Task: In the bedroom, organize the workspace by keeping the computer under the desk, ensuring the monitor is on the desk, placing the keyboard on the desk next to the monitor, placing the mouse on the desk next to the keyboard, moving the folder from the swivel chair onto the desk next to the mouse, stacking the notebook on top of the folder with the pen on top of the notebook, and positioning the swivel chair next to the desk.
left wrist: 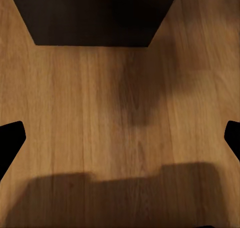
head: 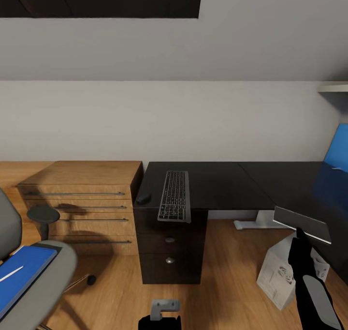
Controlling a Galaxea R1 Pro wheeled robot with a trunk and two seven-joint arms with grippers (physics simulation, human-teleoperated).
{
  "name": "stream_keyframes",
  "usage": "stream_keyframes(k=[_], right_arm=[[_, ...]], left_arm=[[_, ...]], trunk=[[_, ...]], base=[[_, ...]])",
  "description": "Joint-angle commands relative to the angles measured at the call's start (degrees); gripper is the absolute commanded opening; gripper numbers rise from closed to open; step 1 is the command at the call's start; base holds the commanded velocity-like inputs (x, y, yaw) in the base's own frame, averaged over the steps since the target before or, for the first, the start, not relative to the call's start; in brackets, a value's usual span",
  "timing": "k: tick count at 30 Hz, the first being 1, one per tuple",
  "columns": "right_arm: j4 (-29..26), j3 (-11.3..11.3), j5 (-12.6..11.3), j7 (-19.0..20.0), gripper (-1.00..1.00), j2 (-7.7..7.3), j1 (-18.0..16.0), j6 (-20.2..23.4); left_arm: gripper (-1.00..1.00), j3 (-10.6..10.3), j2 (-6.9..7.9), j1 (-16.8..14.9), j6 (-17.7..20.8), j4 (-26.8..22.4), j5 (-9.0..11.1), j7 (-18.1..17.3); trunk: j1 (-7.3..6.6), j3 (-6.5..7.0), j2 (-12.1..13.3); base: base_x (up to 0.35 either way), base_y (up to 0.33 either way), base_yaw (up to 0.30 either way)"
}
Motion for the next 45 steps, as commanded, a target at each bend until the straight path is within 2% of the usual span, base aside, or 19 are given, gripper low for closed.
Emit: stream_keyframes(k=[1,16,25,39,45], right_arm=[[0.0,0.1,-0.6,0.2,1.00,-0.03,0.0,-0.2],[0.0,0.0,-0.6,0.1,1.00,-0.63,0.0,-0.3],[0.1,0.0,-0.7,-0.1,1.00,-2.14,0.0,-0.3],[0.7,0.0,-0.7,0.0,1.00,-2.60,0.0,-0.3],[4.0,-0.1,-0.7,-0.1,1.00,-3.93,-0.2,-0.8]], left_arm=[[1.00,-0.1,0.00,0.0,0.1,-0.1,0.6,0.5],[1.00,-0.1,0.00,0.0,0.2,0.5,0.6,0.4],[1.00,-0.1,0.00,0.0,0.1,0.7,0.6,0.4],[1.00,-0.1,0.00,0.0,0.1,0.8,0.6,0.3],[1.00,-0.1,0.00,0.0,0.2,0.8,0.6,0.3]], trunk=[[0.00,-0.05,0.0],[0.00,-0.05,0.0],[0.00,-0.05,0.0],[0.00,-0.05,0.0],[0.00,-0.05,0.0]], base=[[0.035,0.000,0.000],[0.116,0.000,0.000],[0.067,-0.010,0.000],[0.038,-0.011,0.000],[0.000,0.000,0.000]])
